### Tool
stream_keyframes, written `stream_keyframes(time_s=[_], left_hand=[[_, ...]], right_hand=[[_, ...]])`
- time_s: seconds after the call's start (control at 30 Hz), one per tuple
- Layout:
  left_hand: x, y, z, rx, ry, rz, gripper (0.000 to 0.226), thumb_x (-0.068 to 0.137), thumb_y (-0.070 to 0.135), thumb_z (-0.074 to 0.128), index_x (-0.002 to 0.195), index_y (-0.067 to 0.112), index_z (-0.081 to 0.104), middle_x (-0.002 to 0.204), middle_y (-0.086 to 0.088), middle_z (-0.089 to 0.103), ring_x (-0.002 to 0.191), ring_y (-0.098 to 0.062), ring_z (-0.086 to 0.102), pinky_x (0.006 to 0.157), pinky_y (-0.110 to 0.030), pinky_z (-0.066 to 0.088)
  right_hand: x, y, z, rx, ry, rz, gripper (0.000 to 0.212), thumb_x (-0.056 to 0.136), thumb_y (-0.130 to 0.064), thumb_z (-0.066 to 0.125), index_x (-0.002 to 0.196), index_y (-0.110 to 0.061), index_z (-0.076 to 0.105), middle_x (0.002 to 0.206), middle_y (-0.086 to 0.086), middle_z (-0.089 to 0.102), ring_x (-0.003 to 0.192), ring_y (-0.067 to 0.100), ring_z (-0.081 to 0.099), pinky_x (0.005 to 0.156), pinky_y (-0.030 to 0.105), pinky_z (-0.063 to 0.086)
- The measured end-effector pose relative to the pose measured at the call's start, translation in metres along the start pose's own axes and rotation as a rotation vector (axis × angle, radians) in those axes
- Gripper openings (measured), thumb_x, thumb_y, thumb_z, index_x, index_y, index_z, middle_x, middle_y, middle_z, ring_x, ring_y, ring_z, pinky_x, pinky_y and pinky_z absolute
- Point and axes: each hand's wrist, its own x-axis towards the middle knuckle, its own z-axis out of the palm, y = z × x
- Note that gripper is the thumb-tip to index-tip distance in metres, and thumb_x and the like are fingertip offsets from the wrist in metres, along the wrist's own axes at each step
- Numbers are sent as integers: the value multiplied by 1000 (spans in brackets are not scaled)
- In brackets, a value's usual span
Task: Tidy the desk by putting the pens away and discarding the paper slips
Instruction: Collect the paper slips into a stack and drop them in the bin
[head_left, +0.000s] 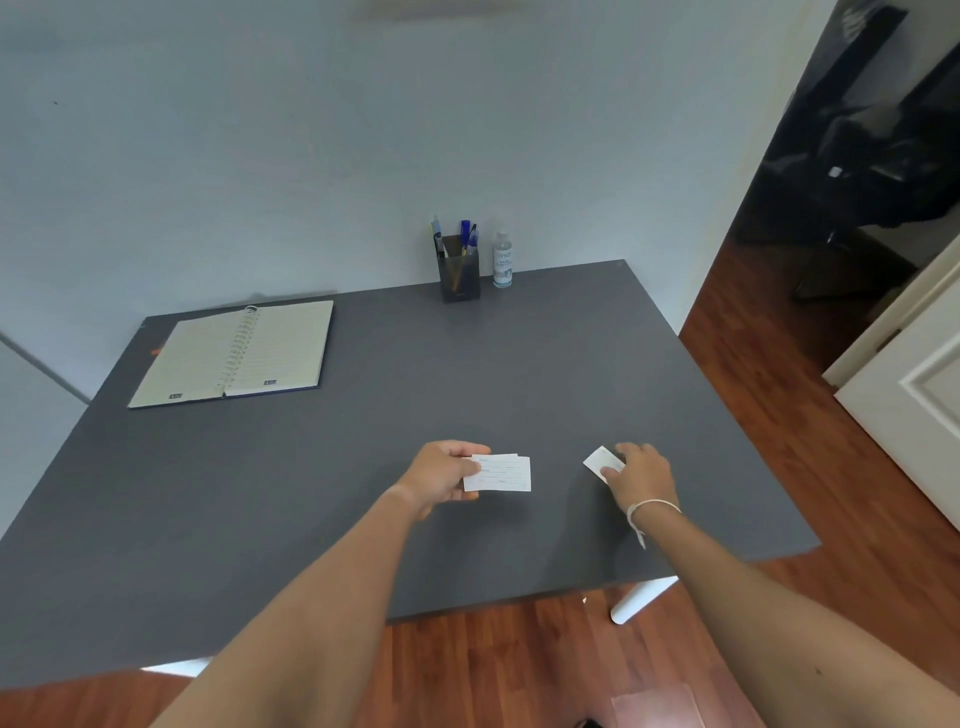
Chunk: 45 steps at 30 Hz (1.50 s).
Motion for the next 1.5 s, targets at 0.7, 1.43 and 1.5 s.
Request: stream_keyframes(time_s=[0.7,1.43,1.5], left_hand=[[5,7,13,33,17,-15,27,89,0,50,110,10,63,102,-9,63,86,-20,60,63,-23,53],[-11,4,-5,8,52,23,25,89,0,50,107,13,63,99,-6,64,83,-18,61,62,-24,53],[-13,3,-6,6,56,27,26,89,0,50,107,13,63,99,-6,64,84,-18,61,62,-24,53]], right_hand=[[8,-5,3,127,-49,-36,26,81,-4,47,98,-10,66,109,16,60,108,34,50,87,33,41],[-13,-61,-29,891,-528,-37,14,87,4,54,87,-8,60,86,7,56,71,18,54,46,21,55],[-18,-64,-27,845,-520,-71,18,86,7,54,96,-8,55,90,8,55,69,18,54,43,21,52]])
